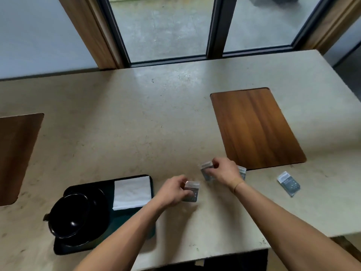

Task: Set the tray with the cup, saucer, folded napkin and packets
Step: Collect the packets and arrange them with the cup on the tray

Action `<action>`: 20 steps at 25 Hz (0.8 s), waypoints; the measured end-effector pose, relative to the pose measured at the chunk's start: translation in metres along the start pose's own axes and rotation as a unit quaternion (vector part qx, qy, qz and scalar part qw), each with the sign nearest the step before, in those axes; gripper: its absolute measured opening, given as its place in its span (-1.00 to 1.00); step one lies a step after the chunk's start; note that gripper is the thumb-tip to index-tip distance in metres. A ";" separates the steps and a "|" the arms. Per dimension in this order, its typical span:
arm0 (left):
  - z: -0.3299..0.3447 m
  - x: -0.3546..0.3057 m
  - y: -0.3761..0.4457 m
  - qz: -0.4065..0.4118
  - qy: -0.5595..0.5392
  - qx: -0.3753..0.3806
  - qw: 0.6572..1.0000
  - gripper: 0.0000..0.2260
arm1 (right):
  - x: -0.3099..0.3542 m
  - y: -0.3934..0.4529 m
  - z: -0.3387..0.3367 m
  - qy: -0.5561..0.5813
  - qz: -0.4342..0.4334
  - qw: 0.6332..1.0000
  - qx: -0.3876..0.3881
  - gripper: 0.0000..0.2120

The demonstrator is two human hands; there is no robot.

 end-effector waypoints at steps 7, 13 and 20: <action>0.034 -0.066 0.023 0.001 -0.097 -0.002 0.995 -0.86 | -0.086 -0.009 -0.085 0.110 0.074 0.988 -0.080 -0.85; 0.077 -0.102 0.035 -0.034 -0.117 -0.028 0.992 -0.87 | -0.174 -0.005 -0.133 0.097 0.126 0.984 -0.080 -0.78; 0.112 -0.128 0.050 -0.035 -0.049 -0.087 0.994 -0.44 | -0.219 0.009 -0.141 0.086 0.140 0.983 -0.085 -0.53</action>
Point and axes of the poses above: each hand's wrist, its own y-axis towards the middle knuckle, its own z-axis out of the palm, x = y × z, the point moved 3 cm from there along y, towards the middle knuckle, and after that the axes turned 14 degrees about -x, right-handed, at the moved point
